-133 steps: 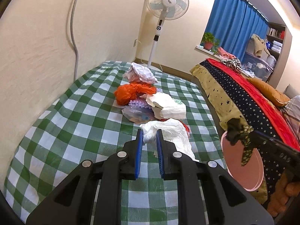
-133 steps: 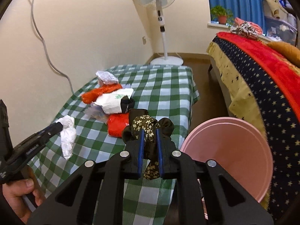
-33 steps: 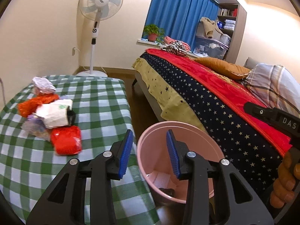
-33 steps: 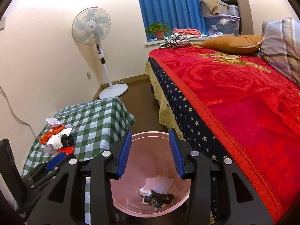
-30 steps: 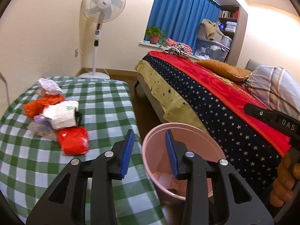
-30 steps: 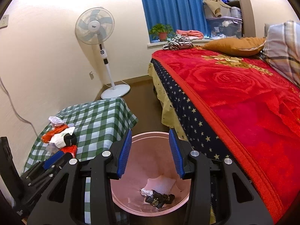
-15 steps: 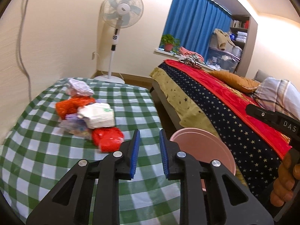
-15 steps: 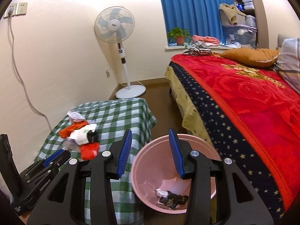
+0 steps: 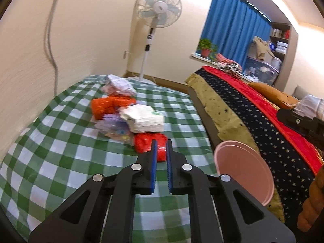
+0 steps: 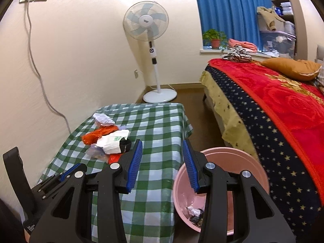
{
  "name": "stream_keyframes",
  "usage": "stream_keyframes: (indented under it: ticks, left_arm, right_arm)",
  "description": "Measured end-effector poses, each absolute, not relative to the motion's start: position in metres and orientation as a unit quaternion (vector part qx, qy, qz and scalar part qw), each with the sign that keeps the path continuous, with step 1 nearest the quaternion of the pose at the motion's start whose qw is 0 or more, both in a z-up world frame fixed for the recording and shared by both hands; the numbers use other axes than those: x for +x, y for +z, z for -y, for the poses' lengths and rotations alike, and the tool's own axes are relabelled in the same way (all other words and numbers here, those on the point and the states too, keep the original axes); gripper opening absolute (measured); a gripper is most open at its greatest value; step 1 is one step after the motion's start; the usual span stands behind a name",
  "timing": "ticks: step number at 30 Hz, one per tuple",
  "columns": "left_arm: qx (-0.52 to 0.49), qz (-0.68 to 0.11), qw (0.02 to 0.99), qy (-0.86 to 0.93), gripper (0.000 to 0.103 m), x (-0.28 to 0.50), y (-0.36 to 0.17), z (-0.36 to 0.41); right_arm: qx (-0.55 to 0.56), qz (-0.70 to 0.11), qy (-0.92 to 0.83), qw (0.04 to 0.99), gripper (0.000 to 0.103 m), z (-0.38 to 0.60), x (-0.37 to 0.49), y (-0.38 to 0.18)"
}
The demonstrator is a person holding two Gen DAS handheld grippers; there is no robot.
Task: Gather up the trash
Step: 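Move both tools back to the pile, right tool toward the red bag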
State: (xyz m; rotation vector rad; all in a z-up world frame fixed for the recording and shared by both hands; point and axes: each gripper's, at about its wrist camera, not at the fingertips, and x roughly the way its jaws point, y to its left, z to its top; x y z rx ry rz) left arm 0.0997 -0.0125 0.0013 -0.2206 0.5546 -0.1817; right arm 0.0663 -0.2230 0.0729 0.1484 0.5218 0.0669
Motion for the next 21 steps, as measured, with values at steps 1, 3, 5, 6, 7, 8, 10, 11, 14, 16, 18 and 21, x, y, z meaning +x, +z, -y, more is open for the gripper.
stream_keyframes:
  ticks: [1, 3, 5, 6, 7, 8, 10, 11, 14, 16, 18, 21]
  left_arm:
    - [-0.111, -0.274, 0.952, -0.082, 0.007, 0.102, -0.001, 0.008]
    - [-0.115, -0.274, 0.952, -0.072, 0.007, 0.105, -0.004, 0.001]
    - [-0.120, -0.276, 0.952, -0.060, 0.007, 0.110, -0.007, -0.006]
    - [-0.122, -0.276, 0.952, -0.056, 0.007, 0.112, -0.008, -0.009]
    - [-0.122, -0.276, 0.952, -0.052, 0.007, 0.113, -0.009, -0.010]
    - [-0.122, -0.277, 0.952, -0.047, 0.007, 0.115, -0.010, -0.012]
    - [-0.121, -0.278, 0.952, -0.041, 0.007, 0.118, -0.013, -0.016]
    - [-0.121, -0.279, 0.952, -0.036, 0.007, 0.120, -0.015, -0.019]
    - [-0.122, -0.280, 0.952, -0.026, 0.007, 0.124, -0.018, -0.026]
    - [-0.123, -0.279, 0.952, -0.020, 0.007, 0.125, -0.020, -0.029]
    - [-0.127, -0.280, 0.951, -0.012, 0.007, 0.128, -0.022, -0.035]
    - [-0.130, -0.279, 0.951, 0.001, 0.007, 0.134, -0.026, -0.045]
  right_arm:
    - [0.074, -0.265, 0.036, 0.961, 0.042, 0.221, 0.072, 0.068]
    - [0.077, -0.267, 0.043, 0.960, 0.042, 0.218, 0.079, 0.064]
    - [0.078, -0.269, 0.050, 0.959, 0.042, 0.213, 0.086, 0.060]
    - [0.081, -0.272, 0.055, 0.957, 0.042, 0.210, 0.091, 0.057]
    - [0.083, -0.276, 0.060, 0.956, 0.042, 0.207, 0.096, 0.053]
    - [0.083, -0.278, 0.063, 0.955, 0.042, 0.203, 0.100, 0.050]
    - [0.084, -0.284, 0.072, 0.953, 0.042, 0.196, 0.108, 0.044]
    - [0.084, -0.287, 0.075, 0.951, 0.042, 0.192, 0.111, 0.041]
    - [0.089, -0.299, 0.085, 0.946, 0.042, 0.181, 0.123, 0.028]
    - [0.094, -0.307, 0.088, 0.943, 0.042, 0.175, 0.129, 0.020]
    - [0.098, -0.313, 0.091, 0.940, 0.042, 0.170, 0.135, 0.012]
    - [0.098, -0.321, 0.097, 0.937, 0.042, 0.160, 0.143, 0.001]
